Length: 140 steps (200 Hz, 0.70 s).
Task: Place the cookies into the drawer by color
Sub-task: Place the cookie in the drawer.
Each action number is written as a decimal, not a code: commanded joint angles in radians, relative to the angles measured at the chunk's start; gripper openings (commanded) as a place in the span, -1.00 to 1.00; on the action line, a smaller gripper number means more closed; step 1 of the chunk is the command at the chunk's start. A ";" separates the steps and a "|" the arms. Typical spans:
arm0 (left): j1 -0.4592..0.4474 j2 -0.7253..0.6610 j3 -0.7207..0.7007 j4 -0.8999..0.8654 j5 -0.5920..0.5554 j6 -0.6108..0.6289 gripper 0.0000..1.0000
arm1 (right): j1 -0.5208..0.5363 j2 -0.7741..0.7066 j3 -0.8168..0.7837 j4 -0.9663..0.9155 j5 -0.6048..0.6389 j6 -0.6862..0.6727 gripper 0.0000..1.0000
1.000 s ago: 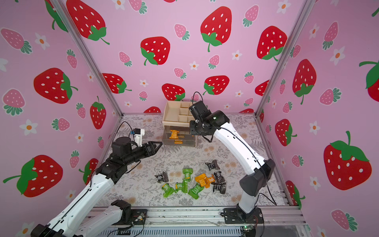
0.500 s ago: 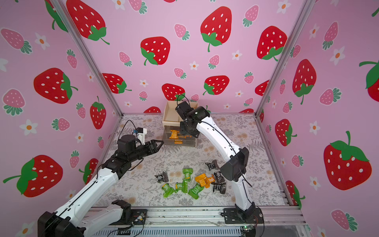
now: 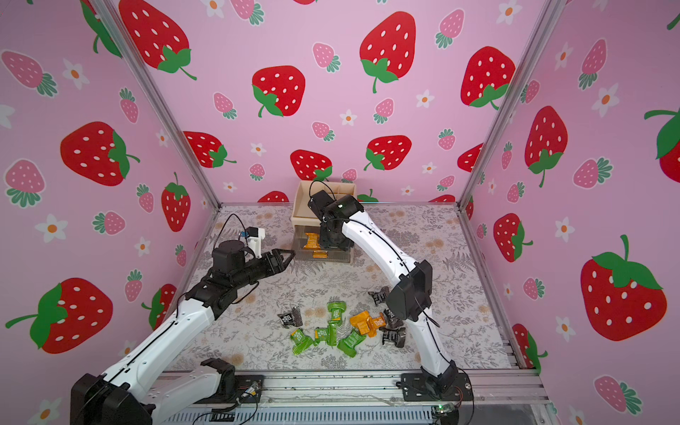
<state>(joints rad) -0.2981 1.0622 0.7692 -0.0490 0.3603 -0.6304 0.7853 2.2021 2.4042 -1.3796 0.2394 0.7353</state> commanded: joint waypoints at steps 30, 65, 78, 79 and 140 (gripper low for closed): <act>0.004 0.035 0.036 0.012 0.023 0.023 0.36 | -0.018 0.024 0.039 -0.058 0.033 0.019 -0.31; 0.005 0.027 0.033 0.012 0.025 0.021 0.36 | -0.026 0.050 0.058 -0.063 0.011 0.014 -0.22; 0.003 0.025 0.031 0.010 0.025 0.020 0.36 | -0.026 0.055 0.072 -0.072 0.012 0.013 -0.16; 0.004 0.025 0.031 0.010 0.025 0.019 0.36 | -0.026 0.055 0.073 -0.072 0.012 0.013 -0.15; 0.002 0.000 0.040 -0.011 0.022 0.015 0.37 | -0.017 -0.001 0.082 -0.065 0.027 0.006 0.11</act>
<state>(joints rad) -0.2981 1.0851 0.7692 -0.0528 0.3706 -0.6250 0.7677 2.2387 2.4542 -1.4036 0.2516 0.7406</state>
